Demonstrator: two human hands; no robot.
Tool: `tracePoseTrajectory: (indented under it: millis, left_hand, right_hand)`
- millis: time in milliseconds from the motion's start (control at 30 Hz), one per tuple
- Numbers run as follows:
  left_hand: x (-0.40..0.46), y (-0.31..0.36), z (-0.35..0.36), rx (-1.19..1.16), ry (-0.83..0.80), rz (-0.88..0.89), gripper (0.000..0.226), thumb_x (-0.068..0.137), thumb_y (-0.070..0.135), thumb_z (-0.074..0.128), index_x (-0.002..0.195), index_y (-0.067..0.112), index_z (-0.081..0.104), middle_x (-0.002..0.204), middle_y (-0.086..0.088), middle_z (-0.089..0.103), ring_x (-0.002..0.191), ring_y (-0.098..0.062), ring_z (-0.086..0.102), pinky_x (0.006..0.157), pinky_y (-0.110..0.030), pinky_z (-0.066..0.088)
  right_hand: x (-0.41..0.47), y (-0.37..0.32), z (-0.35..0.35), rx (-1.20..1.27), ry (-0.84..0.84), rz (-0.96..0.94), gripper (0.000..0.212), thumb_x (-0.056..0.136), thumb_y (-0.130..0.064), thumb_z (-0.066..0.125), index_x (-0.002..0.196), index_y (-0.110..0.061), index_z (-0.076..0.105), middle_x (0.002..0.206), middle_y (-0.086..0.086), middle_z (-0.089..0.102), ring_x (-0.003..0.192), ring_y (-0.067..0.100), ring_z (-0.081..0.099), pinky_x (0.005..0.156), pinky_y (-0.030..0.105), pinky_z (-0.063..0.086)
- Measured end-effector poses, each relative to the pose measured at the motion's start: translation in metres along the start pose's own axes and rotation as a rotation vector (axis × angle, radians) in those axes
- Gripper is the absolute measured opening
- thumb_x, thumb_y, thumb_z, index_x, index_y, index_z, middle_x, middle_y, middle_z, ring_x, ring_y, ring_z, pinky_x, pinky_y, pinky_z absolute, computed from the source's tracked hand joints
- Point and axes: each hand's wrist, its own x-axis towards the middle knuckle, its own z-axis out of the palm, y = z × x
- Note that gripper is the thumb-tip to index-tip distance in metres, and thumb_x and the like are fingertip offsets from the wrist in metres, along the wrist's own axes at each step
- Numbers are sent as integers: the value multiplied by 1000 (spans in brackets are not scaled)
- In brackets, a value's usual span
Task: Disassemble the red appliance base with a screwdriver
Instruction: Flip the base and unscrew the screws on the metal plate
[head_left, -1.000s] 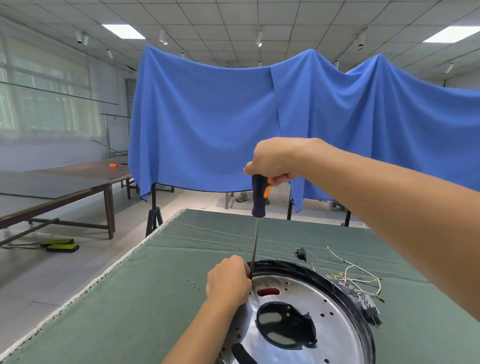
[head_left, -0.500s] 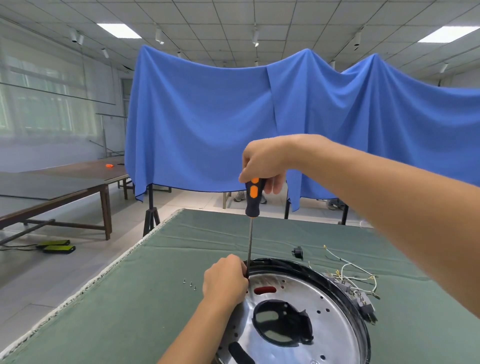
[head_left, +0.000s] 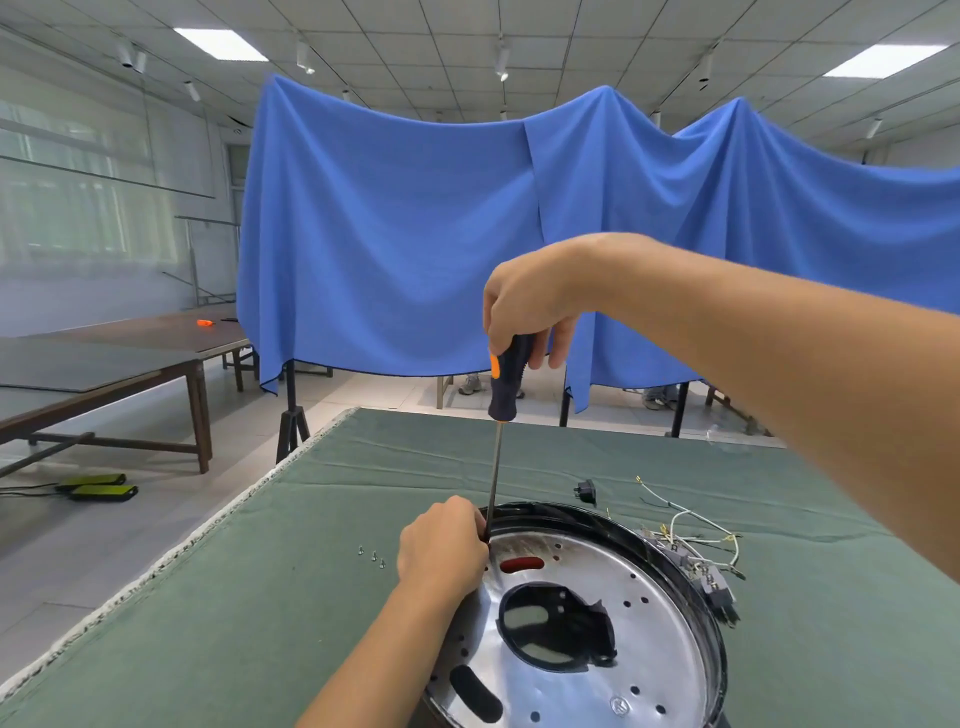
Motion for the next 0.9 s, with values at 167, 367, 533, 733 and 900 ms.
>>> tracePoseTrajectory:
  millis: [167, 367, 533, 733, 900]
  left_hand:
    - [-1, 0, 0, -1, 9, 2, 34, 81, 8, 50, 102, 26, 70, 106, -2, 69, 99, -26, 62, 79, -31, 46]
    - [-1, -1, 0, 3, 16, 2, 30, 80, 7, 50, 96, 23, 70, 101, -2, 69, 95, -27, 62, 73, -30, 43]
    - [1, -1, 3, 21, 21, 12, 31, 80, 7, 50, 96, 24, 71, 98, -1, 69, 93, -26, 63, 72, -30, 44]
    - [0, -1, 3, 24, 26, 18, 31, 79, 6, 49, 96, 22, 70, 97, -1, 69, 92, -26, 63, 73, -30, 46]
    - [1, -1, 4, 34, 35, 24, 31, 82, 7, 50, 100, 24, 69, 100, 0, 69, 93, -24, 63, 71, -29, 42]
  right_hand:
    - [0, 0, 13, -123, 112, 86, 31, 93, -37, 51, 80, -10, 58, 78, 10, 69, 54, 27, 70, 66, 32, 55]
    - [-5, -2, 10, 41, 164, -73, 19, 89, -8, 52, 106, -5, 61, 96, 13, 69, 67, 25, 66, 66, 30, 56]
    - [-4, 2, 22, -33, 231, 9, 29, 94, -34, 50, 83, -6, 53, 78, 11, 66, 59, 29, 67, 55, 31, 53]
    - [-1, -4, 14, 38, 122, 11, 18, 82, -10, 50, 95, -1, 60, 88, 16, 71, 69, 30, 70, 56, 31, 58]
    - [1, -3, 25, -38, 304, 27, 30, 92, -31, 51, 71, -10, 47, 68, 10, 62, 45, 25, 60, 47, 24, 45]
